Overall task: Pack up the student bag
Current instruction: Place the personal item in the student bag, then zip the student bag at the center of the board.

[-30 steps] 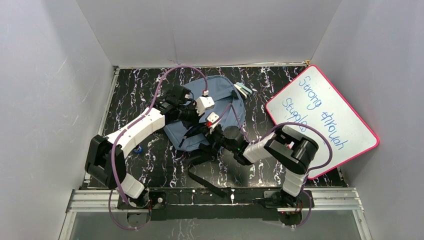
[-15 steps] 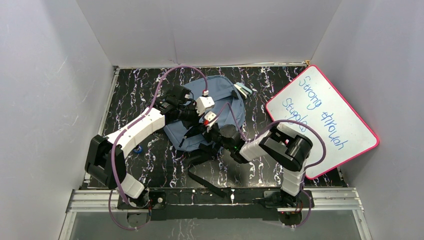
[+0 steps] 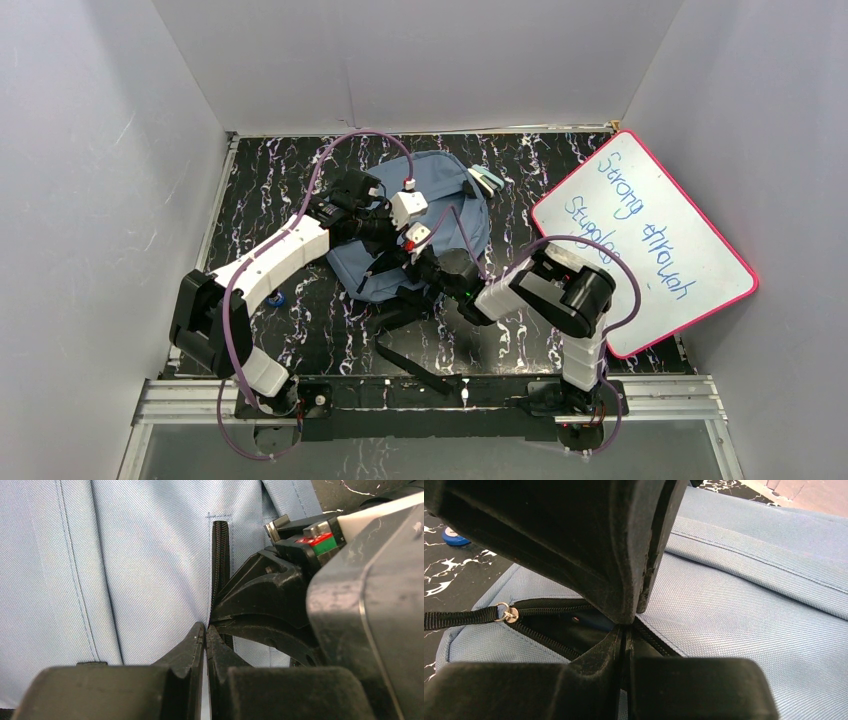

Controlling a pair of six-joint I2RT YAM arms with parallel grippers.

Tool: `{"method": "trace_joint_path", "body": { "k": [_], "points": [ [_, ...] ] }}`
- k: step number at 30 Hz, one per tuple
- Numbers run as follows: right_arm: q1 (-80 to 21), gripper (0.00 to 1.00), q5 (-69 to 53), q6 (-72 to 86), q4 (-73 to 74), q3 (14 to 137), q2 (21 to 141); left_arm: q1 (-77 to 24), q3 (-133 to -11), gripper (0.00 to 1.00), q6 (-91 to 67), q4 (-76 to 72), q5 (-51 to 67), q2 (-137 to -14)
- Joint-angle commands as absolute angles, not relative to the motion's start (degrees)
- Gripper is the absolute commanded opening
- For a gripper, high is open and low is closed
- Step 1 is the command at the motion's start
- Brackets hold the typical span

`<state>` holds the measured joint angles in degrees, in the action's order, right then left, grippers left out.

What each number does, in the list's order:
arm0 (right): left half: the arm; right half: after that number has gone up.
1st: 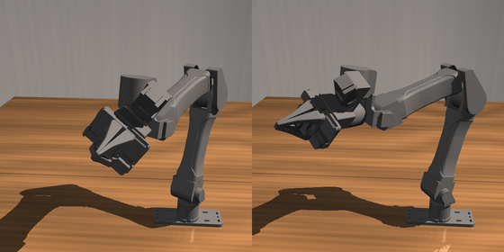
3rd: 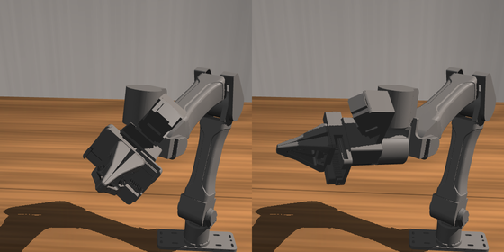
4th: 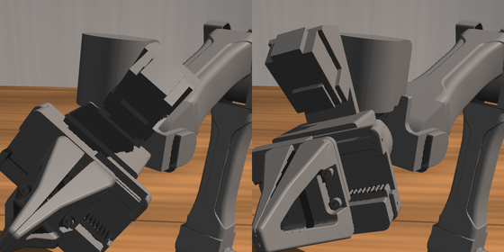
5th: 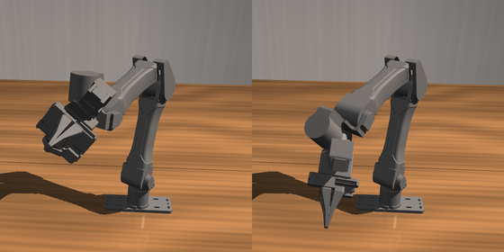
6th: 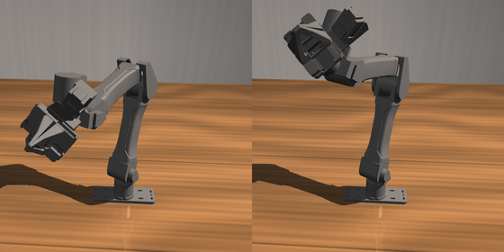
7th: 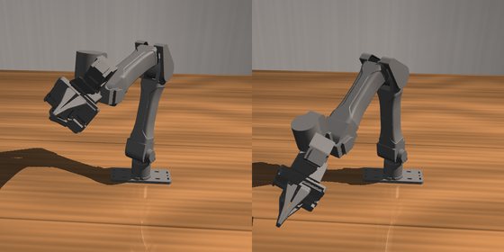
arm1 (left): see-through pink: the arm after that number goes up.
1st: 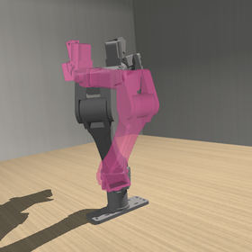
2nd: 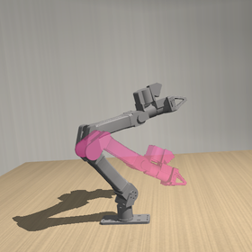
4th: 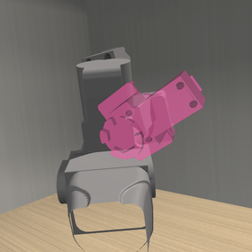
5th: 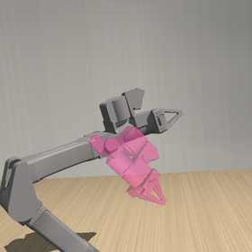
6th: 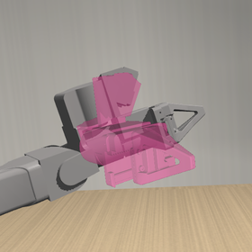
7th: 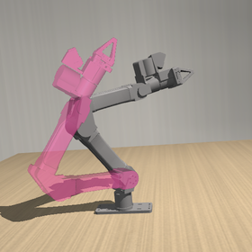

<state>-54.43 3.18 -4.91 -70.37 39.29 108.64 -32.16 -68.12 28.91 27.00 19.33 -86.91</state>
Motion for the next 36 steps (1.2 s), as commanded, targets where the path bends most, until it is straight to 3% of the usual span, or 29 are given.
{"method": "trace_joint_path", "body": {
  "k": [1,10,16,19,23,29,36],
  "points": [
    [-54.0,0.13,2.3,-6.8,-74.9,39.7,106.0,-32.9,-69.9,0.00,28.8,27.6,22.5,-86.5],
    [-54.0,0.17,-0.9,-4.7,-67.2,27.1,89.5,-32.9,-69.4,0.00,27.8,27.6,24.9,-87.4],
    [-54.0,0.20,8.6,-5.1,-53.7,21.3,74.4,-32.9,-68.2,0.00,26.9,28.2,28.9,-88.3],
    [-54.0,0.23,12.5,-6.3,-46.5,21.6,69.2,-33.3,-66.6,0.11,26.2,28.3,31.0,-88.8],
    [-54.0,0.25,16.0,-7.4,-42.5,22.9,65.5,-34.0,-64.3,0.19,25.9,28.3,32.1,-90.2],
    [-54.0,0.26,16.2,-7.3,-38.5,25.5,63.1,-34.4,-63.7,0.21,25.3,28.3,29.4,-92.5],
    [-54.0,0.31,18.3,-6.4,-32.5,29.0,60.9,-34.4,-65.2,0.24,22.9,25.4,30.8,-85.3]
  ]
}}
